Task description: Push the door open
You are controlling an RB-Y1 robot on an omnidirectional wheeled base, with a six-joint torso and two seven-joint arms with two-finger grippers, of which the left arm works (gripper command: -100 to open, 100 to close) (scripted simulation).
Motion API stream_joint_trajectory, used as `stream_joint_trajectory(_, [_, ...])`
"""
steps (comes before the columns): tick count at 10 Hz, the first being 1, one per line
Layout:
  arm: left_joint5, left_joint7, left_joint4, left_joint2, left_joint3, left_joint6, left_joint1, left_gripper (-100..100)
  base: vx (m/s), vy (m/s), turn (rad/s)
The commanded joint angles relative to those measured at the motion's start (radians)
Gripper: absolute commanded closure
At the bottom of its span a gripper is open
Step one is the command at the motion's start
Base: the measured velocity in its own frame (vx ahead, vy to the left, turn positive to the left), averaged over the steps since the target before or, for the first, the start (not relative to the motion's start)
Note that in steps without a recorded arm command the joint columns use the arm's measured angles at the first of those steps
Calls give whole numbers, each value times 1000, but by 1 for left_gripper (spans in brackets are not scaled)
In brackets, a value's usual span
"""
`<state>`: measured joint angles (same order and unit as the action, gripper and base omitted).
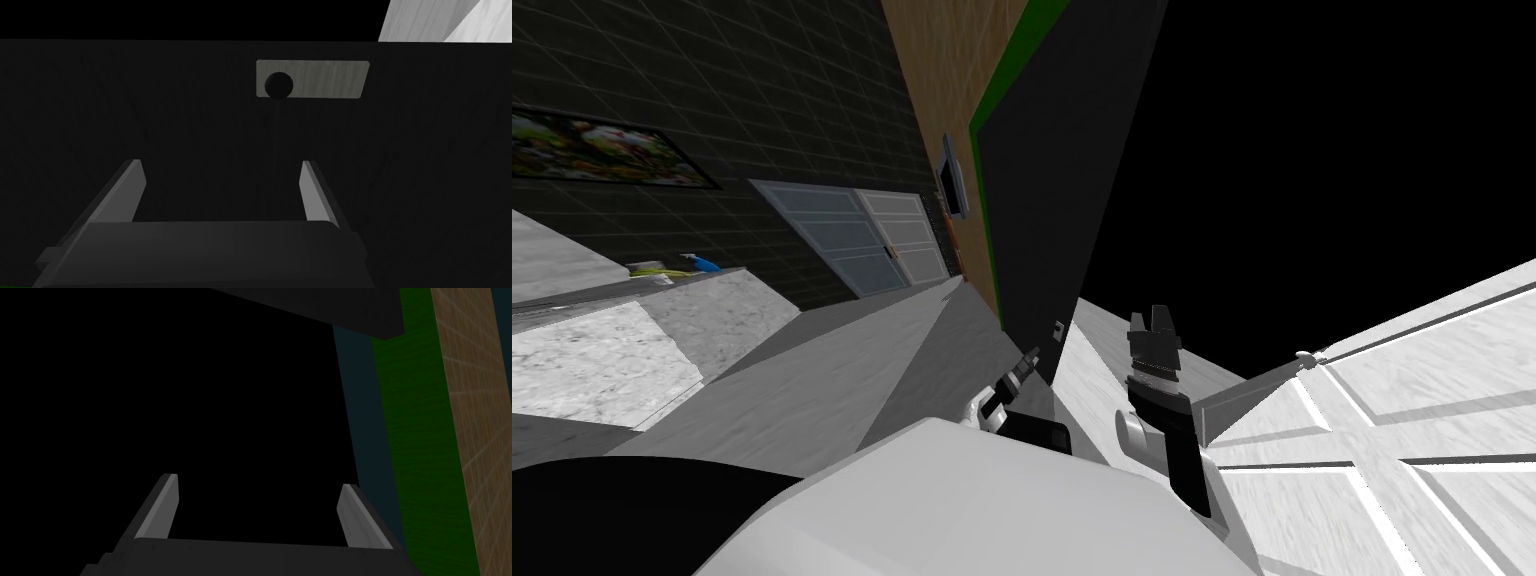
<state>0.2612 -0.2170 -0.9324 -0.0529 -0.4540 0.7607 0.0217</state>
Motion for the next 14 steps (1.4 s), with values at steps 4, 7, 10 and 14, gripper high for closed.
stream_joint_trajectory(4, [15,-21,91,17,-25,16,31,-100,94,47,-16])
stream_joint_trajectory(7, [25,-38,156,31,-42,27,55,-100,144,58,-17])
stream_joint_trajectory(10, [25,-38,169,17,-41,27,60,-100,97,4,-20])
stream_joint_trajectory(14, [20,-30,179,11,-34,30,60,-100,146,-133,-25])
